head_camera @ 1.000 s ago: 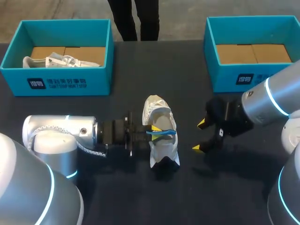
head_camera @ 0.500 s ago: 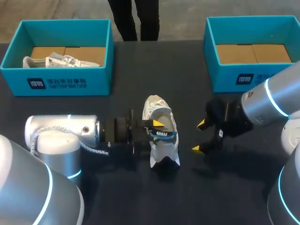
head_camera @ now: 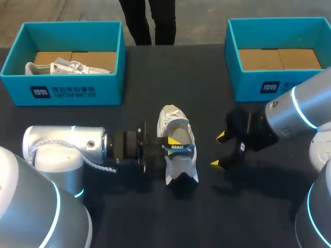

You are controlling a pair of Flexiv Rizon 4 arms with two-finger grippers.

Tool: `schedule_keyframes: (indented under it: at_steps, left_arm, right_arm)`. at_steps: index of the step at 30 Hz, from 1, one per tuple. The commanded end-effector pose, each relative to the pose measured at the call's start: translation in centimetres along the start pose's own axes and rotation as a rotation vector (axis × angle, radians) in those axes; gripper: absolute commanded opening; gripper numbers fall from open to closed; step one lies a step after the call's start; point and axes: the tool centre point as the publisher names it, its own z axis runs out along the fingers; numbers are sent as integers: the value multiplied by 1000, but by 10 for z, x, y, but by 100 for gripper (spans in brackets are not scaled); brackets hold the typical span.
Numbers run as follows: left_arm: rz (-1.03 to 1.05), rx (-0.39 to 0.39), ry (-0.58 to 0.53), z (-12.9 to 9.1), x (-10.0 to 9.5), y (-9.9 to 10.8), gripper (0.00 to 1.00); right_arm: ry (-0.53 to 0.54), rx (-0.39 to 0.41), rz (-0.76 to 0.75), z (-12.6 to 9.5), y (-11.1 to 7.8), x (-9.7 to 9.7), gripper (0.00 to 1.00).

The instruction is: Take the shoe out of the shoebox, open the shoe tongue, remove and reinsert the insole, then place the shoe into the shoebox

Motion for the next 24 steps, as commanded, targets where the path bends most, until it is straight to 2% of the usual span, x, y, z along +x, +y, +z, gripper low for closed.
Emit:
schedule_keyframes:
  at_steps: [1,15,18,19,20,22,24]
  left_arm:
    - [-3,-13,15,3,-2,7,0]
    - [14,-97,54,13,-5,34,0]
    - [7,-88,35,12,-5,31,0]
    - [10,-88,34,12,-6,30,11]
    - [3,-71,15,10,-7,25,34]
    - [10,-59,6,9,-9,17,41]
    - [11,-48,1,7,-10,11,40]
  right_arm:
    - [-4,2,-2,3,1,1,100]
    - [-6,7,-10,2,0,-1,100]
    - [-5,7,-8,2,-1,-1,100]
    - [-5,7,-8,2,-1,-1,100]
    - [-6,7,-8,2,-1,-1,100]
    - [-6,7,-10,2,0,-1,100]
    - [-7,6,-10,2,0,-2,100]
